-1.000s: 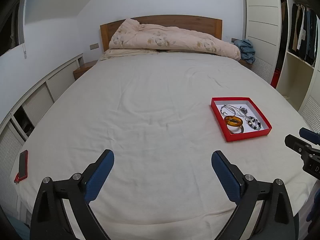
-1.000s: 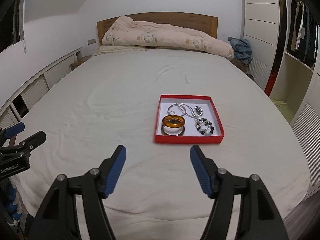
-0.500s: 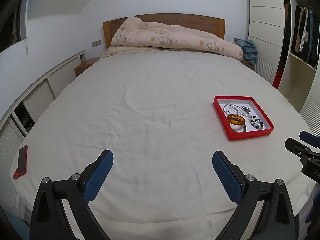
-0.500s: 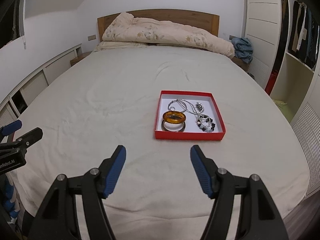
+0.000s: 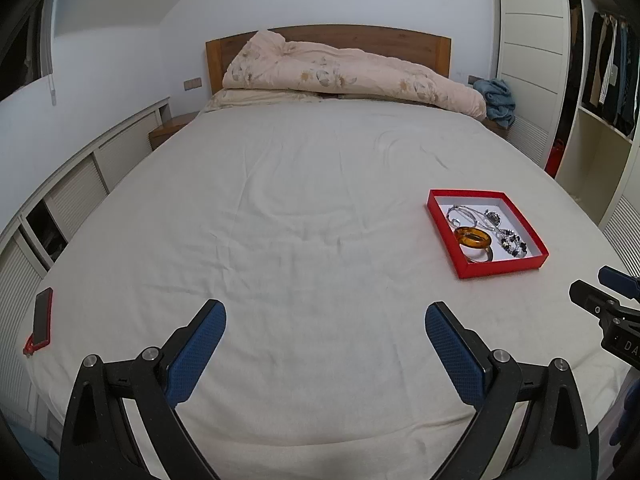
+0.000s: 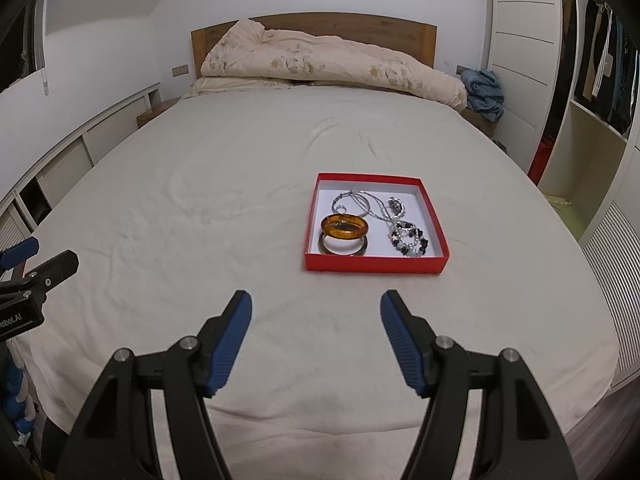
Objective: Organize jewelry
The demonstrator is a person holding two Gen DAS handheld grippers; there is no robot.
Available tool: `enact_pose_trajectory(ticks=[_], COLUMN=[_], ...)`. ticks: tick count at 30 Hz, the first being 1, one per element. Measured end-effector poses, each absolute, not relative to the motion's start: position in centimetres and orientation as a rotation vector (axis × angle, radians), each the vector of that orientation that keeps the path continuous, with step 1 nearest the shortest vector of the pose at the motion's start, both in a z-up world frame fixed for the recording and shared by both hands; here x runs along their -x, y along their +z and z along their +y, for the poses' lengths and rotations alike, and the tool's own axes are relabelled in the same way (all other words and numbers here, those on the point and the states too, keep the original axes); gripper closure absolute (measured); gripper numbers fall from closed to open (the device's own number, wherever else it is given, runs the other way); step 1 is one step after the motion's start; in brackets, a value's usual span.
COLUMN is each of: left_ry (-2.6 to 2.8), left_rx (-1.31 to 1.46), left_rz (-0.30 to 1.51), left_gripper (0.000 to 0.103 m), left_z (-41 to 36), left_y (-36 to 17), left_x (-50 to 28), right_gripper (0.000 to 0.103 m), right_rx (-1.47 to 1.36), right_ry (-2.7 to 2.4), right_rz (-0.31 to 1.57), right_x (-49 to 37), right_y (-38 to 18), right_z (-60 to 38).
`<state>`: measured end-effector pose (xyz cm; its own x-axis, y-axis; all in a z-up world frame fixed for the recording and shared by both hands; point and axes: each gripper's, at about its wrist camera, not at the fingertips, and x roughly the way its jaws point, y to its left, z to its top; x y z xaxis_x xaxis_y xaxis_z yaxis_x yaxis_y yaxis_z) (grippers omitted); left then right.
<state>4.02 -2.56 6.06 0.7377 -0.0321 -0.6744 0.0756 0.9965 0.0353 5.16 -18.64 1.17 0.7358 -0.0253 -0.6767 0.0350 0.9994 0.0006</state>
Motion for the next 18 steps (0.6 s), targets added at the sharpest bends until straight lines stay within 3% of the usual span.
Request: enact_pose_trajectory(ticks=[18], left_ry=[-0.061], left_rx=[-0.061], left_rz=[0.744], left_gripper=[0.004], left_z=[-2.62], left_y=[5.59], left_x=[-4.04], right_gripper=[0.038], right_rx=[-0.014], right_ry=[-0.045], right_rz=[0.763], right_x=[-5.14], right_y=[0.40], right_z=[-19.21])
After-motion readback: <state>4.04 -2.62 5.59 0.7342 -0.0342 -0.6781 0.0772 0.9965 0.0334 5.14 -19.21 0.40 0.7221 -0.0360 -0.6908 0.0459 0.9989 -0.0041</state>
